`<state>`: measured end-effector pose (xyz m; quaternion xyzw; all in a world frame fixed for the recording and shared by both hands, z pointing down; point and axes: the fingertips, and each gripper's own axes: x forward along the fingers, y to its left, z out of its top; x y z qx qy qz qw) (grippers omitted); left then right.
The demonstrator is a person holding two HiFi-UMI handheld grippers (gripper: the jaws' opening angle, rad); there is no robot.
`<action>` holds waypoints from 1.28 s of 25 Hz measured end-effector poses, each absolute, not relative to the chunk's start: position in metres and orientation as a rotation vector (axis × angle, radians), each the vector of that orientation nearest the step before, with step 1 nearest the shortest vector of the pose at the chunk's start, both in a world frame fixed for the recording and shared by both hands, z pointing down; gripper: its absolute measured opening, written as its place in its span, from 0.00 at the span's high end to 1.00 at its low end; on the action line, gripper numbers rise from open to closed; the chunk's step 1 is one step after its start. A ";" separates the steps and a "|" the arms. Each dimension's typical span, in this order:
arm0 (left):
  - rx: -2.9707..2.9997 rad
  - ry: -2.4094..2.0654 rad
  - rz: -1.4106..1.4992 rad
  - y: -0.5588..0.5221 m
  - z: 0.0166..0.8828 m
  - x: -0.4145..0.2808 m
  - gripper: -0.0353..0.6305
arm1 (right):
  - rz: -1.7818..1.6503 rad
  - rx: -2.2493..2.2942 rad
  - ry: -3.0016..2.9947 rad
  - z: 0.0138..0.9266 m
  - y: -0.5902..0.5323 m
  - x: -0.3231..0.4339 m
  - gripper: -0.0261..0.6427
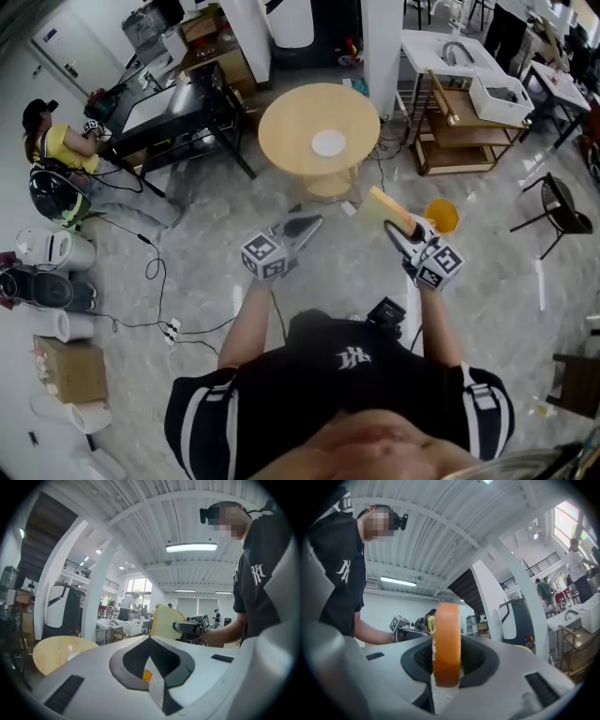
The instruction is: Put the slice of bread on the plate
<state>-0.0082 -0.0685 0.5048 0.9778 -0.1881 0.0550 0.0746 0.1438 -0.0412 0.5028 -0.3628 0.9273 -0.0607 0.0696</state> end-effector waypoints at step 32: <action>2.940 -0.506 0.121 -0.342 0.506 -0.051 0.92 | -0.195 -1.126 2.830 0.502 -0.307 0.089 0.82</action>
